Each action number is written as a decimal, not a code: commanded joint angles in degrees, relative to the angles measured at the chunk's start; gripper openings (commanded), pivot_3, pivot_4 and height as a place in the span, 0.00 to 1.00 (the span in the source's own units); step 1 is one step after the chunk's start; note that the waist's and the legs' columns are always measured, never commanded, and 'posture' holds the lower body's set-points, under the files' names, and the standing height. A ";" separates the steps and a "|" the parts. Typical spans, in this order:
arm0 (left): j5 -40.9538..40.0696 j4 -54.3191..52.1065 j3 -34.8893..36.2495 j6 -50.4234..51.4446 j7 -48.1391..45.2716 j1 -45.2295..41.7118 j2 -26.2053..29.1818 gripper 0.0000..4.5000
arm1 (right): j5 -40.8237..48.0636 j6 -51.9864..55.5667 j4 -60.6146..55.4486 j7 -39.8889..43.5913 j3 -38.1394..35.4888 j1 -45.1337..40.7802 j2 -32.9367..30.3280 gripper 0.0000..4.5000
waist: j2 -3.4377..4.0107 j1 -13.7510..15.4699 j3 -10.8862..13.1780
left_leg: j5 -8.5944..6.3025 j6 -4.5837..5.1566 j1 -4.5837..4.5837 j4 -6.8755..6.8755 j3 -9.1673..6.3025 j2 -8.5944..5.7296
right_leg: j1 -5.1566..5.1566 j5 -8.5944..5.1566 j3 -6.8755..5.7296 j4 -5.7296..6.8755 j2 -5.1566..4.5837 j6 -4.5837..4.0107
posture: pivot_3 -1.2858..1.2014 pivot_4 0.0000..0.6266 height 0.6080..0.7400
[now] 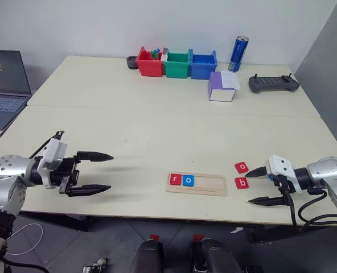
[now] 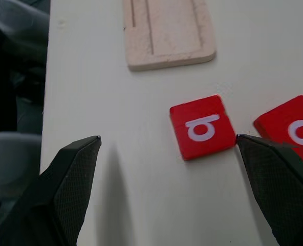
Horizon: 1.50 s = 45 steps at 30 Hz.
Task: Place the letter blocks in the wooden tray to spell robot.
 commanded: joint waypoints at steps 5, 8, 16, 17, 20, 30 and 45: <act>-0.84 -3.63 2.71 -0.32 -0.39 1.72 0.27 1.00 | -3.16 -4.87 6.01 1.04 1.57 -4.04 2.64 0.99 | 0.01 -0.23 0.00 | 0.01 -0.01 0.05 -0.04 0.02 0.05 | 0.00 0.00 0.01 0.04 0.04 -0.01 | 0.52 0.24 1.00; -0.83 -4.00 3.22 -0.18 -0.39 2.17 0.18 1.00 | -3.46 -5.58 7.20 1.88 1.68 -4.61 2.89 0.99 | 0.01 -0.23 0.00 | 0.01 -0.01 0.05 -0.03 0.02 0.06 | 0.00 -0.01 0.01 0.05 0.05 -0.01 | 0.52 0.24 1.00; -0.39 -3.94 4.52 -0.43 -0.39 2.99 0.32 1.00 | -1.02 -3.62 4.74 4.79 -0.24 -6.40 1.62 0.99 | 0.04 -0.21 0.02 | 0.01 -0.01 0.05 -0.02 0.02 0.05 | 0.01 0.00 0.01 0.05 0.04 -0.01 | 0.52 0.24 1.00; -0.34 -3.88 4.59 -0.49 -0.39 3.02 0.30 1.00 | -0.63 -3.13 4.18 4.72 -0.53 -6.65 1.75 0.99 | 0.04 -0.22 0.02 | 0.01 -0.01 0.05 -0.02 0.03 0.05 | 0.00 0.00 0.01 0.05 0.04 -0.01 | 0.52 0.24 1.00; 0.04 -3.57 4.62 -0.50 -0.39 2.72 -0.17 1.00 | -0.68 -2.73 3.40 3.33 -0.48 -7.64 3.16 0.99 | 0.04 -0.23 0.02 | 0.01 -0.01 0.05 -0.02 0.02 0.06 | 0.00 0.00 0.01 0.06 0.04 -0.02 | 0.52 0.24 1.00; 1.31 -3.11 5.26 -0.34 -0.39 2.35 -1.26 1.00 | 0.74 1.32 -3.31 4.06 0.08 -5.66 2.81 0.99 | 0.05 -0.10 0.03 | 0.01 -0.01 0.04 -0.01 0.02 0.04 | 0.00 0.00 0.01 0.06 0.03 -0.02 | 0.52 0.24 1.00; 2.17 -2.88 6.59 -0.50 -0.39 3.00 -1.53 1.00 | 2.38 18.89 -16.87 -11.88 -3.97 1.15 2.73 0.99 | 0.05 0.09 0.03 | 0.01 -0.02 0.02 -0.03 0.01 0.06 | -0.01 -0.01 0.01 0.06 0.03 -0.03 | 0.52 0.24 1.00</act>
